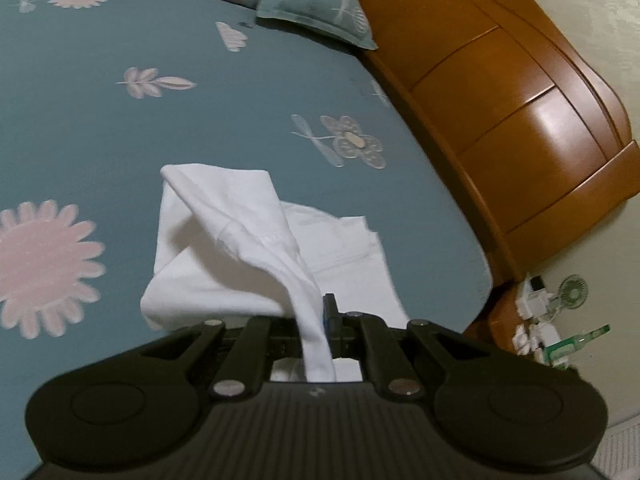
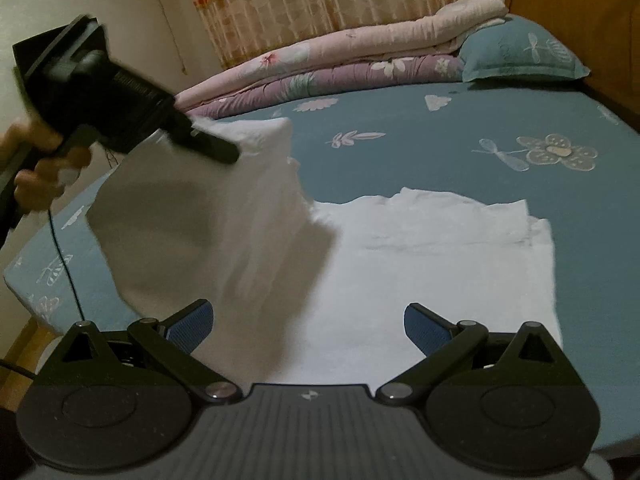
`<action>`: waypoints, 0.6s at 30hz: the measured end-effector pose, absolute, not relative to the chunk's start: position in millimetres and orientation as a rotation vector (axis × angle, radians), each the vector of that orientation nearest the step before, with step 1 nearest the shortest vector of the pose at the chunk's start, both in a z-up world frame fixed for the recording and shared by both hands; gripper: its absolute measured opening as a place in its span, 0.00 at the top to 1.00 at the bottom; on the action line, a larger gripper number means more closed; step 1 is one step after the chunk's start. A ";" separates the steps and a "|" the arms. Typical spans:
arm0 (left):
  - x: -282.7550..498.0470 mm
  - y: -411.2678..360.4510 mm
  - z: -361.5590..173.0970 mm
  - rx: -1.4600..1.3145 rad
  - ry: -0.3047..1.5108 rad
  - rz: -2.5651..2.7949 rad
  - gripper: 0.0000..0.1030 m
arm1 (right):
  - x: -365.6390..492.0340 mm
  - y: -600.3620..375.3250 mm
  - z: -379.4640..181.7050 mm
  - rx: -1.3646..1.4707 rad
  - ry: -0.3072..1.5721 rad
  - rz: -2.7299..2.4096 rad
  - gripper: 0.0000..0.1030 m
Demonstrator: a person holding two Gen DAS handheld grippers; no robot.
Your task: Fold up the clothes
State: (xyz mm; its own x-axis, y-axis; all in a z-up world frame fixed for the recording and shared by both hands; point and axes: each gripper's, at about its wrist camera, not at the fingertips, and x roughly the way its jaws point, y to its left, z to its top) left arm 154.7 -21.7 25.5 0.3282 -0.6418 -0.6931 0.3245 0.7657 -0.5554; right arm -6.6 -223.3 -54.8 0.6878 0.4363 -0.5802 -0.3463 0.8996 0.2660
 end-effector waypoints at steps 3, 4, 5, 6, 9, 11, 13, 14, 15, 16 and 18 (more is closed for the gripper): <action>159.7 -45.0 26.3 -0.344 1.075 -0.676 0.95 | -12.6 -230.2 -51.1 0.122 0.670 0.428 0.00; 161.9 -53.8 25.1 -0.339 1.082 -0.685 0.95 | -14.6 -232.5 -49.8 0.116 0.665 0.424 0.00; 164.1 -62.5 23.8 -0.335 1.088 -0.695 0.95 | -16.6 -234.8 -48.6 0.111 0.660 0.420 0.00; 164.8 -70.2 21.7 -0.330 1.095 -0.701 0.95 | -18.6 -237.2 -47.3 0.105 0.655 0.416 0.00; 170.9 -94.4 13.4 -0.320 1.123 -0.716 0.95 | -23.9 -243.9 -43.8 0.090 0.639 0.399 0.00; 175.2 -106.7 5.3 -0.320 1.143 -0.719 0.95 | -26.3 -249.9 -42.0 0.091 0.632 0.385 0.00; 178.5 -117.1 -3.0 -0.316 1.159 -0.718 0.95 | -26.8 -255.7 -41.8 0.097 0.630 0.368 0.00; 179.5 -120.9 -7.0 -0.318 1.167 -0.718 0.95 | -26.5 -258.5 -42.3 0.101 0.630 0.361 0.00; 180.6 -124.7 -11.1 -0.319 1.176 -0.717 0.95 | -26.3 -261.1 -42.9 0.105 0.631 0.354 0.00; 181.6 -128.5 -14.5 -0.321 1.182 -0.715 0.95 | -26.6 -263.3 -43.4 0.108 0.633 0.348 0.00; 183.6 -135.2 -19.6 -0.320 1.191 -0.713 0.95 | -26.6 -266.7 -44.6 0.114 0.635 0.336 0.00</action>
